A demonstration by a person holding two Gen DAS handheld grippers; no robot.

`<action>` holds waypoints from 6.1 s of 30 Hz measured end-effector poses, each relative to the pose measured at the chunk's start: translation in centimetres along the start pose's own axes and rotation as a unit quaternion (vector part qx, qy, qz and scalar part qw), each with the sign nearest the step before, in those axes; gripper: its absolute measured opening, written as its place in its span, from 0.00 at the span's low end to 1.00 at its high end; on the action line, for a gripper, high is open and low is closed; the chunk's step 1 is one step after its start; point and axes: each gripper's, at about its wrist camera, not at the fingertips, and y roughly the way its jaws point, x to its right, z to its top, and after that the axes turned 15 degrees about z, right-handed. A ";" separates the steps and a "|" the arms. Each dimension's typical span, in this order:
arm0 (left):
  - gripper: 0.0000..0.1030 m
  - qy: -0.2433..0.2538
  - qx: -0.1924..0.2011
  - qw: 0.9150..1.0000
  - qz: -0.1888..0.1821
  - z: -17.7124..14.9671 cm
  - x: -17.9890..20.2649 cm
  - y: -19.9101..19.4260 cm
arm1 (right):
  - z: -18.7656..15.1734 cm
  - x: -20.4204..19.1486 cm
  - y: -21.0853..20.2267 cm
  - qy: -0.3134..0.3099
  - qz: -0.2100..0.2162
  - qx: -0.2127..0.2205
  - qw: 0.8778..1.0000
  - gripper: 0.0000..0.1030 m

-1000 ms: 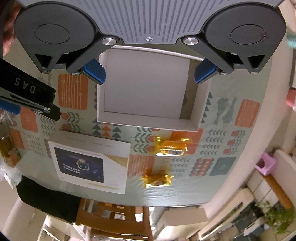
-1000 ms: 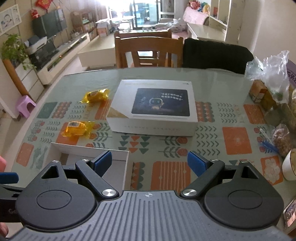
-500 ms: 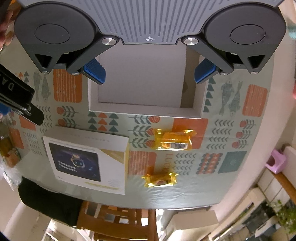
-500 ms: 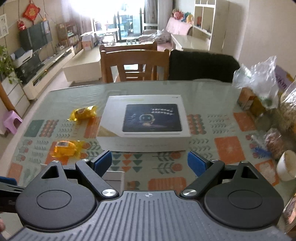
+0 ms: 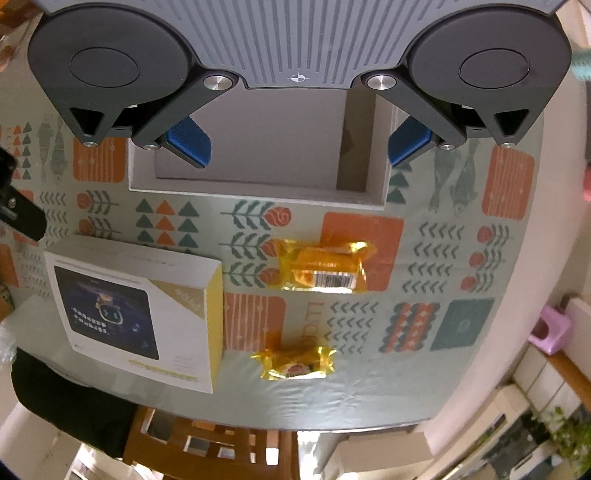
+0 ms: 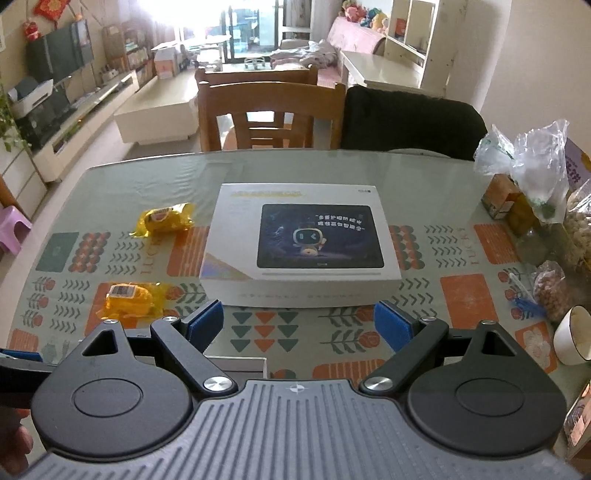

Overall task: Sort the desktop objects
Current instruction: 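Lower the left tool over the barcode snack packet and close on it, then lift the barcode snack packet with the left tool and carry it over the white box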

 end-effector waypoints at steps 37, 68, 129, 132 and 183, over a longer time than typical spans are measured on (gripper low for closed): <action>1.00 0.041 -0.077 0.996 -0.009 9.9 0.6 14.7 | 3.1 -4.8 10.0 -0.065 0.006 -0.089 0.994 1.00; 1.00 0.044 -0.113 0.992 -0.013 11.0 2.2 19.7 | 3.2 -5.3 13.6 -0.062 0.011 -0.114 0.991 1.00; 0.66 -0.014 -0.017 1.000 0.008 -9.0 -1.3 -1.8 | -5.5 -2.2 -1.1 -0.078 0.087 -0.044 0.992 1.00; 0.66 -0.022 -0.017 1.000 0.010 -10.4 -1.5 -2.4 | -6.3 -2.0 -1.9 -0.063 0.104 -0.049 0.991 1.00; 0.67 0.036 0.002 0.999 -0.015 -11.9 -1.0 1.2 | -12.5 -2.1 -5.0 0.001 0.030 -0.073 0.997 1.00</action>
